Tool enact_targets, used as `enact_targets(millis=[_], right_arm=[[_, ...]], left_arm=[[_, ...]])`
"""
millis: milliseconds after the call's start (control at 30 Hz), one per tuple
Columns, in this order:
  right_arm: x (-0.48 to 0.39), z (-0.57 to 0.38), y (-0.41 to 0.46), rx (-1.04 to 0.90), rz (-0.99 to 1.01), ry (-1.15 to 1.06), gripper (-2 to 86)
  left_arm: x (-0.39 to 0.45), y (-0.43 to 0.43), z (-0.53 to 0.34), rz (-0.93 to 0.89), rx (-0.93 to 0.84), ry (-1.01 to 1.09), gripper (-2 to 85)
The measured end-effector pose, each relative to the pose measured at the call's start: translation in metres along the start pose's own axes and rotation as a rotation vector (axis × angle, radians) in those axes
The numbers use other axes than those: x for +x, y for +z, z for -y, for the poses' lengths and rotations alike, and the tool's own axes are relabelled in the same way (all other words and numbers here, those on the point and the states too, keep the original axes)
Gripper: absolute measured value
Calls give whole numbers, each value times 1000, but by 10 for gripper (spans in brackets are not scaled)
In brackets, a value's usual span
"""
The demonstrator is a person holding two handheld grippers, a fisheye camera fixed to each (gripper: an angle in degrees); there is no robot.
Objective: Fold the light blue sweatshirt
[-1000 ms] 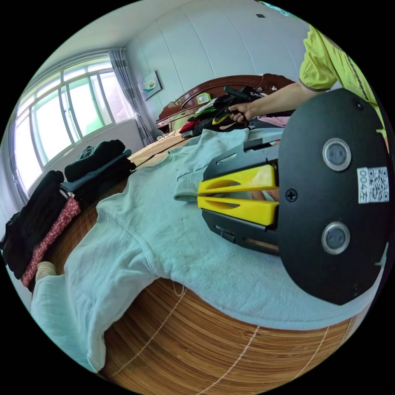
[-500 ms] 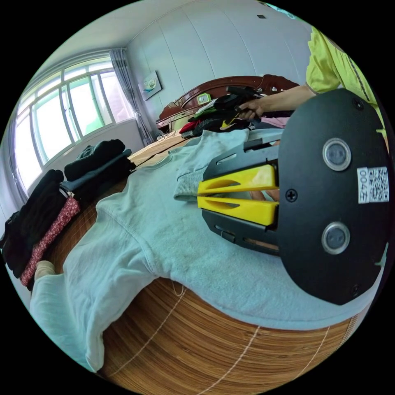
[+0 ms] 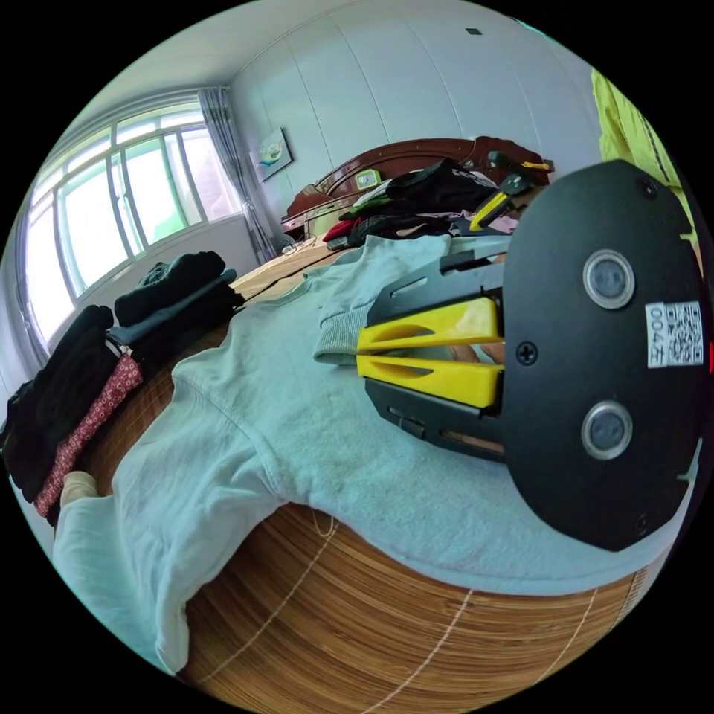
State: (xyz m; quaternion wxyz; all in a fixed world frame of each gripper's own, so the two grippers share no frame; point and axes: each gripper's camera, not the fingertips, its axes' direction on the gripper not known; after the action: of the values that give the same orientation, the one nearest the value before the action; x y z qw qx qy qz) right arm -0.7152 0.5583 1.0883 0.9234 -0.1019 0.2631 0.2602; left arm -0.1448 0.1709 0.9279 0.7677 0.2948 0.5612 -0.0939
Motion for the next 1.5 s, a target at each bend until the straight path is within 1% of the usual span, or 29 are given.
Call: enact_targets(millis=[33, 100, 200, 267, 300, 333, 367, 400, 467, 500, 567, 633, 733, 800, 833, 867, 933, 967, 1067, 1167, 1233, 1300, 1333, 1400, 1433, 1467, 1500], right_arm=[[3, -4, -10, 28, 18, 34, -4], [10, -27, -45, 84, 138, 171, -6], [-7, -60, -67, 35, 178, 235, -6], [-25, -76, -73, 1, 143, 232, -7], [-37, -83, -76, -5, 125, 224, -7], [-43, -86, -77, -6, 124, 213, -7], [-53, -88, -77, -12, 131, 200, -7], [-61, -87, -75, -17, 148, 200, -7], [-72, -80, -70, -35, 191, 164, -7], [-79, -74, -65, -50, 210, 134, -7], [-88, -65, -50, -88, 220, 92, -7], [-95, -59, -31, -146, 223, 46, -7], [-93, -55, -11, -155, 245, 72, -8], [-88, -56, -4, -140, 264, 89, -7], [-88, -57, -2, -134, 263, 85, -7], [-89, -58, 0, -118, 257, 66, -7], [-91, -59, 4, -102, 239, 50, -7], [-94, -58, 7, -108, 222, 26, -7], [-94, -53, 16, -135, 209, -13, -7], [-86, -58, 25, -118, 232, 45, -7], [-77, -64, 30, -99, 267, 95, -6], [-53, -78, 24, -43, 329, 222, -4], [-44, -85, 18, -7, 351, 263, -3], [-5, -119, -9, 158, 446, 405, 5], [3, -129, -15, 187, 460, 423, 9], [16, -148, -25, 230, 477, 442, 24], [27, -168, -34, 259, 482, 453, 38]], left_arm=[[8, -3, 3, -2, -1, -1, 13], [21, -6, 8, 0, -4, -3, 12], [63, -17, 15, 19, -19, 43, 10], [127, -34, 3, 50, -30, 193, 7], [146, -39, -3, 69, -34, 239, 7], [183, -48, -20, 96, -60, 338, 6], [221, -57, -41, 140, -98, 442, 6], [239, -61, -53, 180, -117, 490, 6], [301, -83, -109, 397, -155, 709, 7], [312, -88, -125, 446, -149, 770, 7], [340, -106, -189, 638, -84, 974, 8], [342, -109, -221, 701, -96, 1030, 8], [331, -105, -238, 694, -172, 962, 9], [331, -101, -245, 710, -193, 976, 10], [332, -92, -247, 700, -255, 989, 11], [334, -84, -246, 696, -311, 993, 12], [343, -75, -239, 686, -359, 995, 13], [346, -68, -232, 678, -404, 988, 14], [354, -54, -221, 693, -466, 990, 14], [362, -44, -218, 747, -496, 1014, 13], [364, -38, -212, 770, -524, 985, 12], [364, -36, -207, 777, -544, 960, 10], [363, -37, -203, 765, -553, 954, 9], [359, -47, -191, 702, -560, 910, 9], [355, -62, -182, 626, -536, 859, 10], [356, -87, -177, 523, -461, 833, 12], [358, -101, -178, 473, -412, 836, 15]])
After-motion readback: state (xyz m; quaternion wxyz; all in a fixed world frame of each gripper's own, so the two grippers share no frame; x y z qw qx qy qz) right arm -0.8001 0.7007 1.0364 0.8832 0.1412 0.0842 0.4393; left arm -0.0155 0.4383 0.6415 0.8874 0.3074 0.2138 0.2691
